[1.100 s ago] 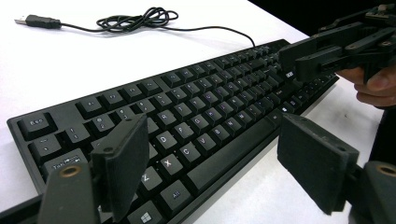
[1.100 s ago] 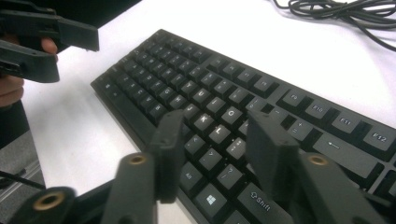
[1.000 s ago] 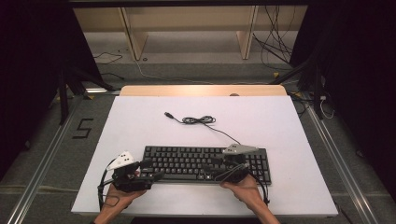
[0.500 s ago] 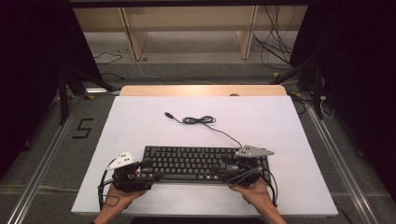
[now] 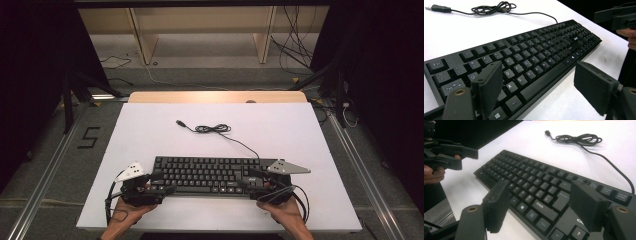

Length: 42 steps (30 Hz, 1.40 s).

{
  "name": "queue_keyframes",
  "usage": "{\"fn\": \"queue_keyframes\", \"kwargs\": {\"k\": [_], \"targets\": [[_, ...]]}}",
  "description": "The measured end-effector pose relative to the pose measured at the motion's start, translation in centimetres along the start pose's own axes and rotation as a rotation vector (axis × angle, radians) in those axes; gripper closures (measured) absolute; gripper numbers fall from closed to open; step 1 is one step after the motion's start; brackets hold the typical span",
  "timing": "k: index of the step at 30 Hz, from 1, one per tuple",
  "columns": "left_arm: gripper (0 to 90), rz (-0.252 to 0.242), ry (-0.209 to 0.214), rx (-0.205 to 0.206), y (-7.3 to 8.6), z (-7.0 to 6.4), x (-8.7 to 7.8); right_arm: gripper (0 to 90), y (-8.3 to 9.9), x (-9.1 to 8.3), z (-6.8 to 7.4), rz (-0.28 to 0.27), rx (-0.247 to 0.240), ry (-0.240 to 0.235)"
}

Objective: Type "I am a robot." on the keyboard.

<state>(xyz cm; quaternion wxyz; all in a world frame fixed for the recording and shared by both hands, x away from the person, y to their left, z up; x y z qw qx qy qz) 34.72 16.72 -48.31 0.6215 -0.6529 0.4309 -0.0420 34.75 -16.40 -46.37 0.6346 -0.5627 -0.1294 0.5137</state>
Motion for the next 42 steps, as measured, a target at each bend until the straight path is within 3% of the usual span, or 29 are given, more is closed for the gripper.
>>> {"fn": "queue_keyframes", "kwargs": {"k": [22,42], "targets": [[22.0,0.005,0.015,-0.007,0.5,-0.3,-0.6,30.7,2.0,-3.2,-0.4,-0.041,-0.024,0.066],[21.9,-0.004,0.006,-0.007,0.4,-0.1,-0.6,30.7,1.9,-3.2,-0.4,-0.050,-0.032,0.062]]}}
Point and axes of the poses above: each handheld gripper's, and its own axes: x roughly forward along the jaws, y roughly out of its underside, z roughly to its left, the point moved 5 cm from there along x, roughly forward along the jaws, and after that the axes turned 9 degrees about -y, right-handed, at the moved point
